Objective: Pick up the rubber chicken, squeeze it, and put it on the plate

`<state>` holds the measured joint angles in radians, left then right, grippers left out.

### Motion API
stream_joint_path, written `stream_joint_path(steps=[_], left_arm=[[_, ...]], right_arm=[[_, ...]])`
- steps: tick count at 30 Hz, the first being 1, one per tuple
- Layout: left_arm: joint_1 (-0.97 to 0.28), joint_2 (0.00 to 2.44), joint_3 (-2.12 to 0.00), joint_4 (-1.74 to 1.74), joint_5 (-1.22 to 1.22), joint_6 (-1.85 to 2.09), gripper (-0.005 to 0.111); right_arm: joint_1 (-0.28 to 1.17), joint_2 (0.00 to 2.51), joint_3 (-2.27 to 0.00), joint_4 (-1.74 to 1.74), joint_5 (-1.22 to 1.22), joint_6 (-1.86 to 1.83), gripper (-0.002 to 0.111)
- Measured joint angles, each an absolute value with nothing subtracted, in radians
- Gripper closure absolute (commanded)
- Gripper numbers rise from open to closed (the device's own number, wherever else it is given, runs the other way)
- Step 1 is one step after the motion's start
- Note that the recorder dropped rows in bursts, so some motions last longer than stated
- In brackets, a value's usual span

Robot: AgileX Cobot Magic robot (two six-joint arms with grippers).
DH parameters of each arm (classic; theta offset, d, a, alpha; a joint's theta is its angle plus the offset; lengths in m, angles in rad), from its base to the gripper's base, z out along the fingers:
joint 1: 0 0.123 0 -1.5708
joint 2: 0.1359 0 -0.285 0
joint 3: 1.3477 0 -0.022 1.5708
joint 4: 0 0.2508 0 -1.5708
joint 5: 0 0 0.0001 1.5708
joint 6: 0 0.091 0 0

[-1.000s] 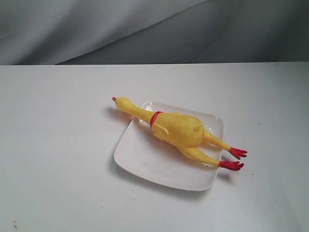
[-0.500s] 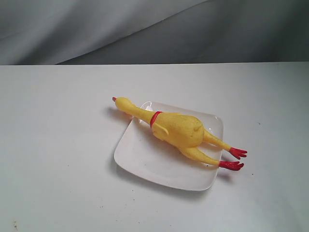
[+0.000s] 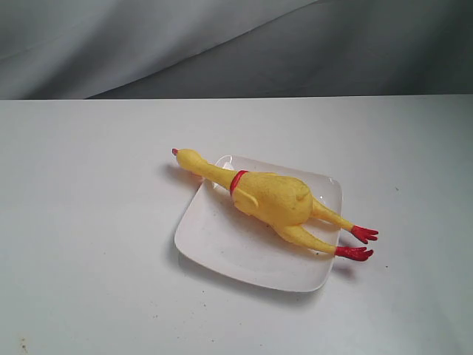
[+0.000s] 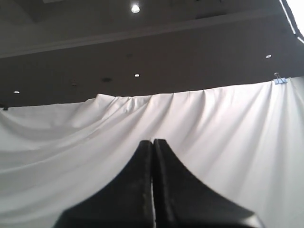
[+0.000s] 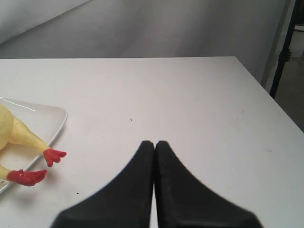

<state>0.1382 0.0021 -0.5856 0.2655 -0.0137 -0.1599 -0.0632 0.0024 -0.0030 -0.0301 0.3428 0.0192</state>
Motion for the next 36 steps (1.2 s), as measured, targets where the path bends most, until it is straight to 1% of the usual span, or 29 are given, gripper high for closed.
stream_joint_path(steps=[3,9,14,17,23,36], left_arm=[[0.138,0.002,-0.586,0.161,0.014,-0.047,0.107],[0.138,0.002,-0.586,0.128,0.049,-0.008,0.107],[0.138,0.002,-0.565,0.12,0.217,-0.053,0.107],[0.138,0.002,-0.489,0.093,0.278,-0.087,0.107],[0.138,0.002,-0.294,0.046,0.31,-0.094,0.107],[0.138,0.002,-0.015,0.042,0.227,-0.097,0.107]], right_arm=[[-0.063,0.002,-0.003,-0.03,0.343,0.019,0.108],[-0.063,0.002,-0.003,-0.03,0.343,0.019,0.108],[-0.063,0.002,-0.003,-0.03,0.343,0.019,0.108],[-0.063,0.002,-0.003,-0.03,0.343,0.019,0.108],[-0.063,0.002,-0.003,-0.03,0.343,0.019,0.108],[-0.063,0.002,-0.003,-0.03,0.343,0.019,0.108]])
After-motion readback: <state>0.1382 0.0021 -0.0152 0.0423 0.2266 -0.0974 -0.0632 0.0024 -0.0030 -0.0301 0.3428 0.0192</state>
